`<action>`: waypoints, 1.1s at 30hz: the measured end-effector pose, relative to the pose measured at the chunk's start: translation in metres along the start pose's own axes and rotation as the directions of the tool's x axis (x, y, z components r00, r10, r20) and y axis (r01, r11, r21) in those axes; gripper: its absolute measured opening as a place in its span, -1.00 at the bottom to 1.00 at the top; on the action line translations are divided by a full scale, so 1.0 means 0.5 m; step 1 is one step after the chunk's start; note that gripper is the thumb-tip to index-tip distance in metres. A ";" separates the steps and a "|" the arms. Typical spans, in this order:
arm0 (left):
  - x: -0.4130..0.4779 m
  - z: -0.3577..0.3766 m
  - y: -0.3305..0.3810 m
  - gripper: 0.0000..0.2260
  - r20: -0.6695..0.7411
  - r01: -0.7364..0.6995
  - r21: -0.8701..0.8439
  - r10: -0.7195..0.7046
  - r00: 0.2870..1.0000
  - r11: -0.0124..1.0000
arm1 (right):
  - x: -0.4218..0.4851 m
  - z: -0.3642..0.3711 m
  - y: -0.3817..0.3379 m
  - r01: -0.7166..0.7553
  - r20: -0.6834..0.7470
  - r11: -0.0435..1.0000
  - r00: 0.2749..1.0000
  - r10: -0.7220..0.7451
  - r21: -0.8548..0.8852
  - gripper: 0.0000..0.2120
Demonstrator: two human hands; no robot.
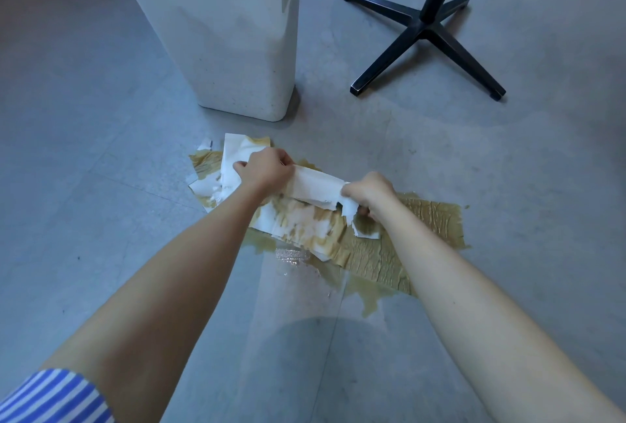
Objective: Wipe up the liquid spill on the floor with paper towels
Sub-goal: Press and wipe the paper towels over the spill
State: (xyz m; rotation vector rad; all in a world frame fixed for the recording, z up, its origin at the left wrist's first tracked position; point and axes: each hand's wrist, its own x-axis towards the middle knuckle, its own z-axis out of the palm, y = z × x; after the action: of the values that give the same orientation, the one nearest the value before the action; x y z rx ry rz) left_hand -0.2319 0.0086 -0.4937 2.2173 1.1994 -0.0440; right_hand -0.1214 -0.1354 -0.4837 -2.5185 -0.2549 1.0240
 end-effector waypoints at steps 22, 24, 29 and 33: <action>0.076 0.050 0.008 -0.87 -0.259 -0.156 0.312 0.242 0.935 0.937 | 0.021 -0.015 0.039 -0.040 -0.031 0.991 0.999 0.036 -0.131 -0.87; 0.077 0.049 0.006 -0.88 -0.264 -0.148 0.348 0.248 0.932 0.926 | 0.020 -0.018 0.041 -0.049 -0.063 0.978 0.997 0.037 -0.203 -0.92; 0.075 0.046 0.005 -0.89 -0.247 -0.145 0.332 0.234 0.940 0.932 | 0.002 -0.040 0.043 -0.098 -0.114 0.939 0.991 0.064 -0.330 -0.87; 0.073 0.045 0.007 -0.87 -0.239 -0.167 0.322 0.251 0.938 0.932 | -0.017 -0.031 0.049 0.128 -0.231 0.899 0.942 -0.242 -0.420 -0.79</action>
State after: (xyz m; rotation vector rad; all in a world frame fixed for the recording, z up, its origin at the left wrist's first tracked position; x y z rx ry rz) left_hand -0.2021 0.0226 -0.5211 2.6788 1.1485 0.1916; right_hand -0.1160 -0.1650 -0.4792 -2.8886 -0.6684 0.5719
